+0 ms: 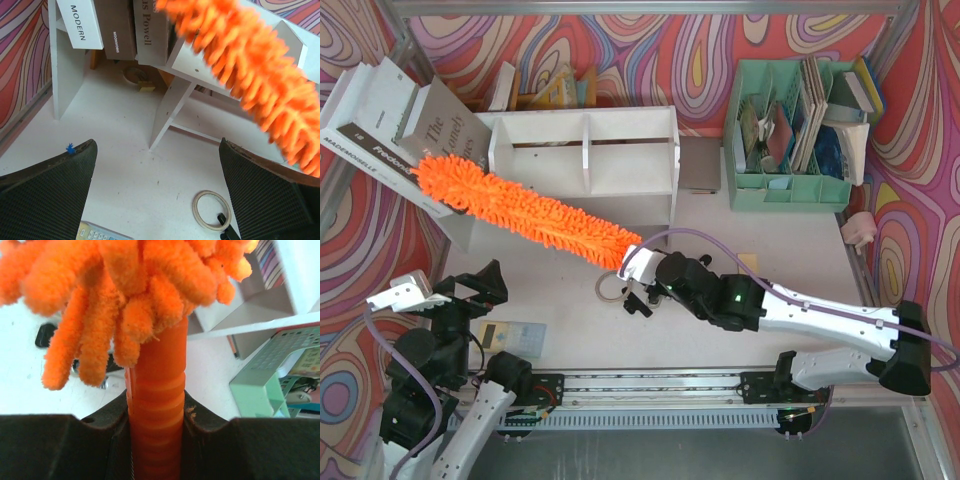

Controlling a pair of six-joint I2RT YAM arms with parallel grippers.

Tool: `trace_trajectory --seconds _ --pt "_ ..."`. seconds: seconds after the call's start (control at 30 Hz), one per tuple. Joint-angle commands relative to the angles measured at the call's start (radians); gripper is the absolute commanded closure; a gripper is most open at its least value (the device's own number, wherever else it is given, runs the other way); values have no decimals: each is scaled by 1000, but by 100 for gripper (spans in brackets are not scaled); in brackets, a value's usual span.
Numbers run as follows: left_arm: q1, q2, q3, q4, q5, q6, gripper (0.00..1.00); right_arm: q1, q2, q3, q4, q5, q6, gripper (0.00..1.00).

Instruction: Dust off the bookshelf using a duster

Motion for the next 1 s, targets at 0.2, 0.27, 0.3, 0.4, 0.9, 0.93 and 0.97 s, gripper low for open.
trace_trajectory --seconds 0.2,0.27,0.3,0.4,0.9,0.93,0.97 --pt "1 10 -6 10 -7 -4 2 3 -55 -99 -20 68 94 100" --pt "1 9 -6 10 -7 -4 2 3 -54 -95 -10 74 81 100" --pt "2 8 -6 9 -9 -4 2 3 -52 -88 -5 71 76 100" --pt "1 7 -7 10 -9 -4 2 4 -32 -34 0 45 61 100" --pt "1 4 -7 9 -11 -4 2 52 3 -7 3 23 89 100" --pt "2 6 -7 9 -10 -4 2 52 1 -19 -9 25 103 100" --pt "1 8 -6 9 -10 -4 2 53 -2 -34 -15 27 117 100"
